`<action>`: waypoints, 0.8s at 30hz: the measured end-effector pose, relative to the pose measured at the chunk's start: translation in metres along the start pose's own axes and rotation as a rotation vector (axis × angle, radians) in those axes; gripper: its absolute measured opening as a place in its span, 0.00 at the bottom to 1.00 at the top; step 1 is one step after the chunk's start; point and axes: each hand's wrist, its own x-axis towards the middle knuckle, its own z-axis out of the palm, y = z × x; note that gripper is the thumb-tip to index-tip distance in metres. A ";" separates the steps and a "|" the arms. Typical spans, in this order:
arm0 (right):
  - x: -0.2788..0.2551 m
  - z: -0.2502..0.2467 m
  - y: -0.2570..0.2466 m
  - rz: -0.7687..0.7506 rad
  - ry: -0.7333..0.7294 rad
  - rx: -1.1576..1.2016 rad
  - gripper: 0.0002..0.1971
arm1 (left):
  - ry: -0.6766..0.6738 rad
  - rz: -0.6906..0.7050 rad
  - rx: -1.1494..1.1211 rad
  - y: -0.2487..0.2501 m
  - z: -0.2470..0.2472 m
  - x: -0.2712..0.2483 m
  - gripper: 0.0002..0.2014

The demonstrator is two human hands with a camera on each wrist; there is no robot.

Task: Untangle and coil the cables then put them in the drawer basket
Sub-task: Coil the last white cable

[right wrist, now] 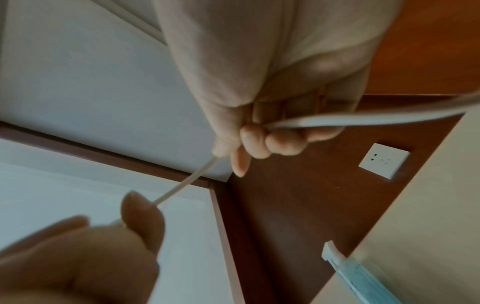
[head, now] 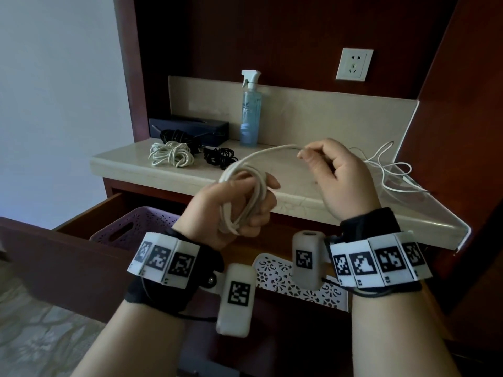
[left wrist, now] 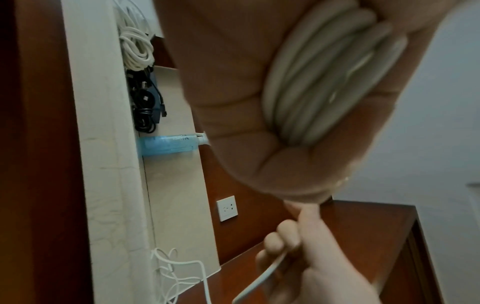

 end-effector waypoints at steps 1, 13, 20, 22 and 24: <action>-0.003 0.000 0.003 0.038 -0.059 -0.023 0.10 | -0.004 0.035 -0.045 0.002 -0.001 0.001 0.16; -0.016 -0.010 0.011 -0.127 -0.050 -0.131 0.15 | 0.351 0.144 -0.127 0.001 -0.001 0.016 0.18; -0.026 -0.010 0.011 -0.064 -0.255 -0.027 0.14 | 0.390 0.248 -0.167 0.002 0.002 0.024 0.19; -0.028 -0.008 0.013 -0.057 -0.293 -0.042 0.13 | 0.395 0.226 -0.144 0.001 0.003 0.026 0.16; -0.029 -0.007 0.014 -0.057 -0.305 -0.050 0.12 | 0.402 0.206 -0.119 0.001 0.004 0.028 0.15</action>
